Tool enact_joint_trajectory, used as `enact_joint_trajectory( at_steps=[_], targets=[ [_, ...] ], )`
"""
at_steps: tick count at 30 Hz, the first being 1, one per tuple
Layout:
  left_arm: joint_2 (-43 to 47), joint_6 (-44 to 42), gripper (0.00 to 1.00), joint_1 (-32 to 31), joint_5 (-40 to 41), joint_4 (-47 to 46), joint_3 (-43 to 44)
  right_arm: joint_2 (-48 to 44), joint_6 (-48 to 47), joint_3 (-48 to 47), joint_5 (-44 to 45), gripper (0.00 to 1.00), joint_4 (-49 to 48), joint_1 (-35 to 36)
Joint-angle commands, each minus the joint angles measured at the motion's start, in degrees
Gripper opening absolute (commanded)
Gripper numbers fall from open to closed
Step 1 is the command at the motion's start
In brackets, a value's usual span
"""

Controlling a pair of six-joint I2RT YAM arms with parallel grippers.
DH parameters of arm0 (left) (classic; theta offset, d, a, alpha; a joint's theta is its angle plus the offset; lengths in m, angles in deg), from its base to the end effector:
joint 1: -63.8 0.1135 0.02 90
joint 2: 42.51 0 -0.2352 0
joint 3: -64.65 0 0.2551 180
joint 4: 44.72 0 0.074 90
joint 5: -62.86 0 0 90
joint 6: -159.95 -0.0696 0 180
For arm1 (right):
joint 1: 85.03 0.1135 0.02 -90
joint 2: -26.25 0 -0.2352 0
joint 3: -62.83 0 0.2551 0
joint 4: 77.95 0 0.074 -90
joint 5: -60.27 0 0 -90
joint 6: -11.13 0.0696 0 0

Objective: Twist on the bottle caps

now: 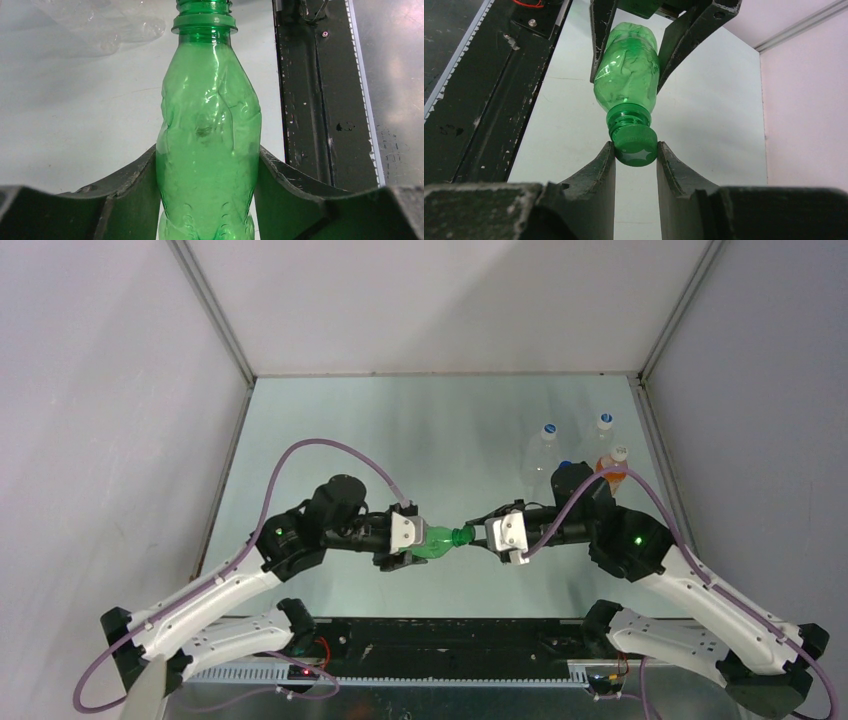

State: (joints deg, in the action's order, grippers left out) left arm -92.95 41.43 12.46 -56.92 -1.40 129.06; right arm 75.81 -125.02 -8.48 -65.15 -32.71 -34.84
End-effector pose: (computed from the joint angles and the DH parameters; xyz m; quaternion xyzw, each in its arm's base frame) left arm 0.1198 -0.2050 0.2905 0.6349 0.5564 -0.3140 0.4344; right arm 0.1126 0.1981 0.3349 -0.7048 0.4070 0.2726 0.5131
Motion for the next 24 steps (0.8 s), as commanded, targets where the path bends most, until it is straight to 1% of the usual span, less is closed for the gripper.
enact_joint_trajectory(
  at_steps=[1, 9, 14, 24],
  targets=[
    [-0.47, -0.04, 0.31, 0.33, -1.55, -2.11, 3.20, 0.69, -1.42, -2.23, -1.70, 0.00, -1.43, 0.80],
    [-0.22, -0.12, 0.29, 1.03, -1.35, -2.18, 3.33, 1.48, -2.10, -2.19, -2.29, 0.00, 0.68, 1.36],
    [0.24, -0.18, 0.28, 2.31, -2.76, -2.57, 3.07, 1.65, -2.71, -2.16, -0.76, 0.00, 1.83, 1.41],
    [-1.40, -0.92, 0.28, 2.39, -6.42, -1.51, 4.55, 2.37, -3.54, -1.95, 0.01, 0.00, 1.32, 2.34]
  ],
)
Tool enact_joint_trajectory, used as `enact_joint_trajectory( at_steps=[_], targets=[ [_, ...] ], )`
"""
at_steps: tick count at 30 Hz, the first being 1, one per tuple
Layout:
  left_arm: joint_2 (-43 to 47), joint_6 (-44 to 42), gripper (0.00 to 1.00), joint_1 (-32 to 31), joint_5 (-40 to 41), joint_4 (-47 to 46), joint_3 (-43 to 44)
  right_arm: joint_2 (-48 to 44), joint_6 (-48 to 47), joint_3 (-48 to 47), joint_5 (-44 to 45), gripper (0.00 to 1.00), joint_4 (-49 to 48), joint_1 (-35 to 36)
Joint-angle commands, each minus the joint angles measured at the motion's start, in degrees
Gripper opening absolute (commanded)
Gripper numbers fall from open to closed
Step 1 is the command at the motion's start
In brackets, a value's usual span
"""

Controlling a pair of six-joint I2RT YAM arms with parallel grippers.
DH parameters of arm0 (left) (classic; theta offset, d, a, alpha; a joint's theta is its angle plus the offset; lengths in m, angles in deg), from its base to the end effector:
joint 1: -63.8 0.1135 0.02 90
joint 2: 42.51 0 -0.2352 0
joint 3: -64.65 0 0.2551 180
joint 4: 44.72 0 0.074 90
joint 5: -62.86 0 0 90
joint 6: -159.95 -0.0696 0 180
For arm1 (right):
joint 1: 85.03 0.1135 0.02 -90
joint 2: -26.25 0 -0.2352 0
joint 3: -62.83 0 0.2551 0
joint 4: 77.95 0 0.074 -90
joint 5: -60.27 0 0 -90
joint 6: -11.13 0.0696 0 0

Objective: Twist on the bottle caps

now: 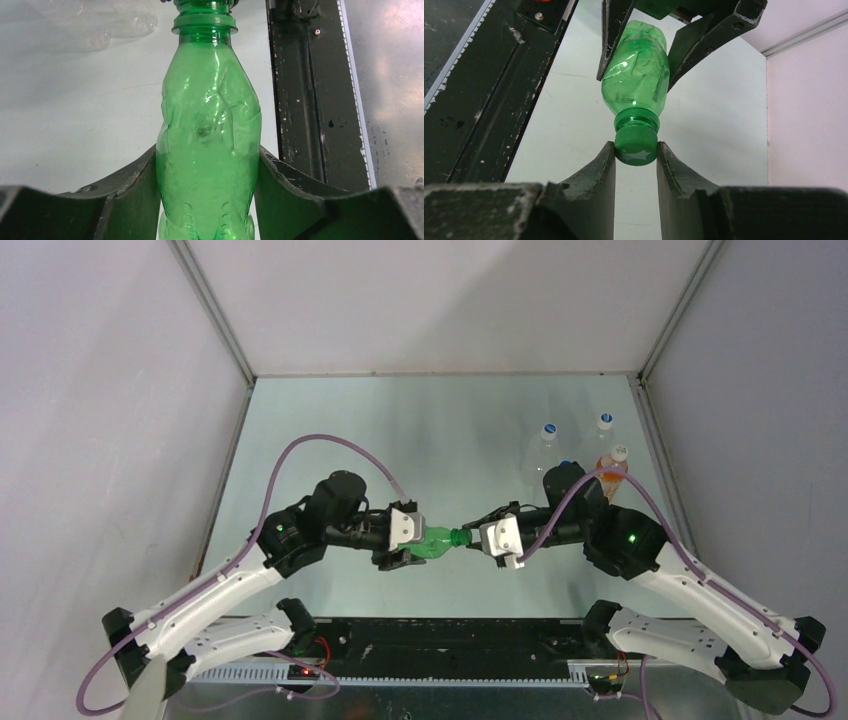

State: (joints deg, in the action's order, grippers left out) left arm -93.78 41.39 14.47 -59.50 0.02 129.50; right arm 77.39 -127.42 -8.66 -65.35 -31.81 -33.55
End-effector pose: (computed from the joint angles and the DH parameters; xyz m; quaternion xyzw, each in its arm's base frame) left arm 0.1245 -0.2021 0.2882 0.6323 0.5646 -0.3238 0.4203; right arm 0.1110 0.2046 0.3285 -0.7224 0.3937 0.2719 0.4992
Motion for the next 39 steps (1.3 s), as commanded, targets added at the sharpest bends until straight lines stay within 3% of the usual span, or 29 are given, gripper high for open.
enact_joint_trajectory(
  at_steps=[1, 13, 23, 33, 39],
  targets=[
    [-0.80, -0.97, 0.28, 0.42, -4.55, -2.62, 4.48, 0.89, -1.35, -1.78, 0.29, 0.00, 0.42, 1.15],
    [-2.84, 0.75, 0.27, 0.45, -8.23, -7.35, 4.66, 2.48, -0.23, -0.91, 0.38, 0.00, 0.21, 2.71],
    [1.70, 7.80, 0.26, 0.30, -2.59, -27.79, -3.44, 3.63, 13.51, 0.76, -2.79, 0.00, -4.34, 1.10],
    [1.38, 1.91, 0.25, -4.77, 10.18, -32.98, -5.82, 7.49, 33.38, -2.50, -4.44, 0.00, -2.76, -1.03],
    [-0.49, -3.58, 0.25, -9.24, 20.07, -33.53, -5.12, 11.58, 48.74, -7.07, 3.45, 0.00, 0.83, -1.38]
  ],
)
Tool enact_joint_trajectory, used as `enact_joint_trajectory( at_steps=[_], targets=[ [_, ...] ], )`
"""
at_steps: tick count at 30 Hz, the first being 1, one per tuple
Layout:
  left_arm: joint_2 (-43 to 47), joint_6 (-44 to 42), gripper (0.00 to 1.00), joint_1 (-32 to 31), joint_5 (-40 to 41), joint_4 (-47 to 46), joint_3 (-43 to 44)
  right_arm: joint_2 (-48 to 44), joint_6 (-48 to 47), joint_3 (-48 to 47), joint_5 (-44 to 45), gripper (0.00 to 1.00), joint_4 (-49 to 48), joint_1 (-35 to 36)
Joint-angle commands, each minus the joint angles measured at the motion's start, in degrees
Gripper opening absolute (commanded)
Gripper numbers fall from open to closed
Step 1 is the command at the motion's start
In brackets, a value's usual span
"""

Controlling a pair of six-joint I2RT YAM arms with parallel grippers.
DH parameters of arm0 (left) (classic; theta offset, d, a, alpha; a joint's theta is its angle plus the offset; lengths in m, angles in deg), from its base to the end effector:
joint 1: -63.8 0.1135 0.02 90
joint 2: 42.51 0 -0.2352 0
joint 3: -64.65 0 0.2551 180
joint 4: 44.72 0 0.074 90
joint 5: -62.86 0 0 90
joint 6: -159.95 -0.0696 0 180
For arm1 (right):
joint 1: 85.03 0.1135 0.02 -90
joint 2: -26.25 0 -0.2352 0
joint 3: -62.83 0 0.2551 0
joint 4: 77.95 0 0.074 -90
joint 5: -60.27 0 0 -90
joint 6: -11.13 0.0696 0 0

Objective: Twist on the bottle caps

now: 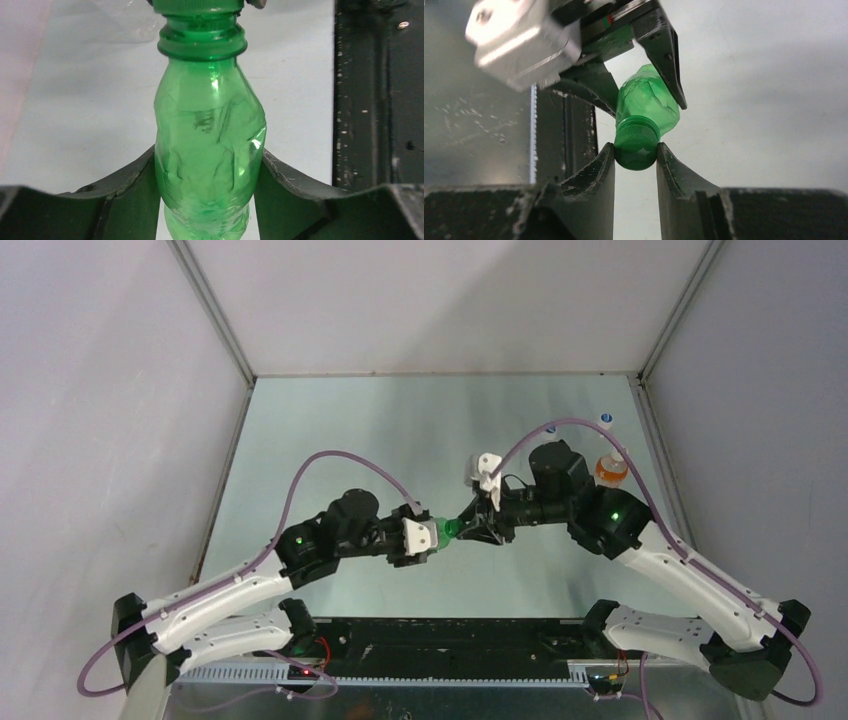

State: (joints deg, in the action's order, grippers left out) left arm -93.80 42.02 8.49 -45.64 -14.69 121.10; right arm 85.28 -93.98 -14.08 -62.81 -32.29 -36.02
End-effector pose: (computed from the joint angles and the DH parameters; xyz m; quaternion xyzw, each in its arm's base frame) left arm 0.1264 -0.2214 0.2611 0.6172 0.5644 -0.2574 0.4841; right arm 0.1411 0.2203 0.3318 -0.5603 0.6175 0.3776 0.4027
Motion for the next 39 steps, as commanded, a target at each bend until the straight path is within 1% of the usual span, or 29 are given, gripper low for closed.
enact_joint_trajectory(
  at_steps=[1, 4, 6, 7, 9, 10, 11, 15, 19, 20, 23, 26, 28, 31, 34, 39],
  targets=[
    [-0.83, -4.63, 0.25, -4.00, 7.78, -19.16, 3.33, 4.27, 17.45, -1.84, 3.15, 0.00, 1.28, 0.98],
    [-1.63, -5.03, 0.24, -5.40, 10.74, -20.27, 3.56, 5.40, 27.74, -2.01, 8.67, 0.00, 1.29, 0.70],
    [-2.04, -4.92, 0.24, -6.10, 12.02, -20.51, 3.70, 6.06, 31.21, -1.99, 12.23, 0.00, 1.76, 0.80],
    [-2.23, -4.35, 0.23, -6.25, 12.27, -20.24, 3.83, 6.04, 31.33, -2.04, 14.42, 0.00, 1.90, 0.94],
    [-2.37, -3.30, 0.20, -6.30, 12.05, -19.20, 4.24, 5.83, 30.05, -2.00, 16.76, 0.00, 2.51, 1.59],
    [-2.40, -2.47, 0.19, -6.26, 11.89, -18.69, 4.76, 5.73, 27.77, -2.00, 17.14, 0.00, 2.89, 1.94],
    [-2.45, -2.04, 0.15, -6.28, 11.36, -17.39, 5.08, 5.65, 26.36, -1.99, 17.43, 0.00, 3.08, 2.04],
    [-2.32, -0.20, 0.06, -6.03, 9.52, -10.11, 7.97, 5.14, 15.96, -2.02, 14.94, 0.00, 5.50, 2.57],
    [-1.55, 0.78, 0.01, -5.74, 9.88, -6.01, 9.64, 5.31, 13.50, -1.99, 14.50, 0.00, 6.28, 2.54],
    [-1.76, 1.07, 0.00, -5.44, 9.42, -5.11, 10.86, 5.57, 13.12, -1.99, 14.04, 0.00, 6.41, 2.55],
    [-3.08, 1.83, 0.00, -4.38, 6.32, 1.35, 14.59, 5.93, 10.93, -2.04, 12.29, 0.00, 6.77, 2.66],
    [-3.10, 2.78, 0.00, -3.95, 4.65, 0.97, 14.77, 6.25, 10.76, -2.00, 10.97, 0.00, 6.34, 2.54],
    [-2.93, 2.94, 0.00, -3.93, 4.81, -1.13, 13.93, 6.46, 12.26, -1.99, 10.49, 0.00, 5.56, 2.36],
    [-3.56, 2.16, 0.00, -3.93, 4.71, -1.59, 14.06, 6.94, 16.26, -2.02, 9.98, 0.00, 5.14, 1.80],
    [-4.18, 1.19, 0.00, -4.04, 5.19, -2.60, 14.32, 7.55, 21.62, -2.01, 10.09, 0.00, 5.98, 0.69],
    [-5.72, -1.42, 0.00, -5.00, 7.79, -2.98, 14.87, 7.88, 30.87, -2.30, 16.44, 0.00, 5.40, 0.12]
  ],
)
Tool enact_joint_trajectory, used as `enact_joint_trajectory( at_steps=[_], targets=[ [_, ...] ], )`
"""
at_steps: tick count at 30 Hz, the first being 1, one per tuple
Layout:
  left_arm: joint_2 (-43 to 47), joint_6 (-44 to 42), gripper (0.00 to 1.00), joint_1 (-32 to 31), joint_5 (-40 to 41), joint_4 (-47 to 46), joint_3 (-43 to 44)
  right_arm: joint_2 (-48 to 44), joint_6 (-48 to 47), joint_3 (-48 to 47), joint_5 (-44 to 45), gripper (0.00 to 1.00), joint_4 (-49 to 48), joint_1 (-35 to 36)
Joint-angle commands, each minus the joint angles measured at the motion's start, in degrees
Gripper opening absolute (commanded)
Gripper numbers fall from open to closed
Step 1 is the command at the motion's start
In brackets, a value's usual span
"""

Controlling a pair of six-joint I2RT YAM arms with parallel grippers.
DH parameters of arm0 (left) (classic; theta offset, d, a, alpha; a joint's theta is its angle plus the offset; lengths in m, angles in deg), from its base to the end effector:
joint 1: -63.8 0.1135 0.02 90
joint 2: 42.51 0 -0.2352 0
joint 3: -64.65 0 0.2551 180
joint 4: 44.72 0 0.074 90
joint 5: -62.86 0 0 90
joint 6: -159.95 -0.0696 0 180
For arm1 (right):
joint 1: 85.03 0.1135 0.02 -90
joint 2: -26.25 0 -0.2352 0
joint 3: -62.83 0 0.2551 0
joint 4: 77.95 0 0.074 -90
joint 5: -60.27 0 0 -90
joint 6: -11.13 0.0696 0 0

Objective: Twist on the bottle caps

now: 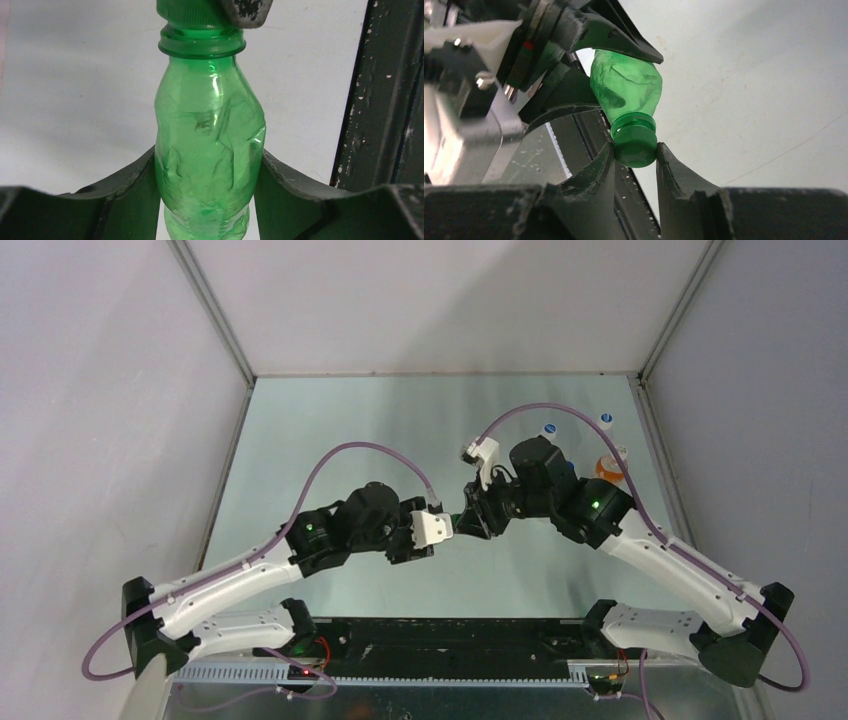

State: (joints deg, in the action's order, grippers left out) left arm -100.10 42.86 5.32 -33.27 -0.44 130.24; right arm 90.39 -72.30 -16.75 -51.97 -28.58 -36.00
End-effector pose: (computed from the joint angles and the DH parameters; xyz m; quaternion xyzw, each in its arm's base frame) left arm 0.1306 -0.2272 0.2628 0.6228 0.6374 -0.1680 0.4214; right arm 0.1625 0.2273 0.3158 -0.3981 0.7745 0.3657 0.3286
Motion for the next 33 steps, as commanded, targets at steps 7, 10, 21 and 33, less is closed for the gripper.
enact_joint_trajectory(
  at_steps=[7, 10, 21, 33],
  targets=[
    [1.43, -3.52, 0.00, -3.30, -1.23, -28.59, -1.02, 3.83, 19.39, 0.30, 4.91, 0.00, 0.71, -1.30],
    [2.34, -3.36, 0.00, -3.48, 0.16, -34.52, -4.48, 5.02, 21.95, 0.30, 2.22, 0.00, 0.73, -2.64],
    [0.31, -0.81, 0.00, -3.44, 1.95, -37.61, -9.32, 5.93, 25.72, 0.31, 3.98, 0.27, -0.06, -5.47],
    [-1.48, 7.21, 0.00, 0.66, -0.10, -40.97, -15.42, 1.08, 19.49, 0.27, 4.50, 0.72, -2.70, -7.47]
  ],
)
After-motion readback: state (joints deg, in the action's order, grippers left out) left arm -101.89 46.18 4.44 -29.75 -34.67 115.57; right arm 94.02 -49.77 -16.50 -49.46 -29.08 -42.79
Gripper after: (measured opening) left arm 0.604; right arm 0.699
